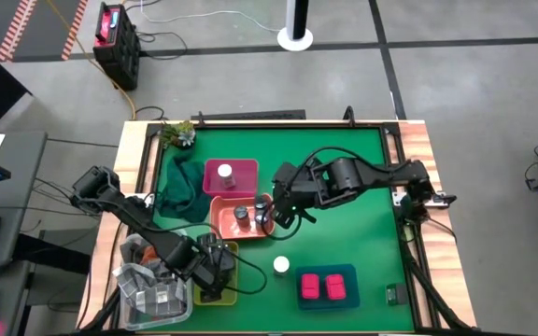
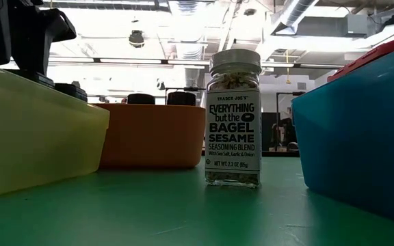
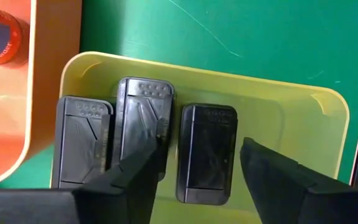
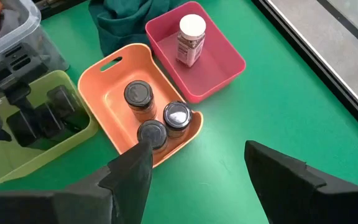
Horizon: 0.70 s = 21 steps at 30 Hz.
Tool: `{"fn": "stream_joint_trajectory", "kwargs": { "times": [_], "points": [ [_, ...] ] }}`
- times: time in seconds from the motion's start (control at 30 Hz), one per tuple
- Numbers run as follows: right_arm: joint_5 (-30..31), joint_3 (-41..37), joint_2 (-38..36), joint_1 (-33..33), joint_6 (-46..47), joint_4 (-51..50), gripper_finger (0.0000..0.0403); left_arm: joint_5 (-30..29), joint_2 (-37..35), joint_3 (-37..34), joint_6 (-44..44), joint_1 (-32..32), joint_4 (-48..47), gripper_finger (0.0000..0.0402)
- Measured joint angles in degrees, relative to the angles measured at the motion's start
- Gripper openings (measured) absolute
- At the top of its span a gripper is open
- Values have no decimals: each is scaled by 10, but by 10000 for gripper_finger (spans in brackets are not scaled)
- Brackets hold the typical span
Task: Sort spices by type
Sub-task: Put the green seasoning can into the yellow bin
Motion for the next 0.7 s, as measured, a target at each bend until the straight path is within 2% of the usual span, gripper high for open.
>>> {"fn": "stream_joint_trajectory", "kwargs": {
  "times": [0.33, 0.5, 0.6, 0.7],
  "points": [
    [-2, 0, 0, 4, 0, -1, 282, 28, -34, 12, 8, -1, -2, 216],
    [-31, 0, 0, 9, 2, -1, 282, 33, -72, 25, 11, 0, -3, 213],
    [-30, 0, 2, 32, -4, -2, 282, 4, -108, 27, -3, 1, -18, 213],
    [-29, 0, 8, 53, -9, -12, 282, -56, -153, 27, -26, 1, -46, 213]
  ]
}}
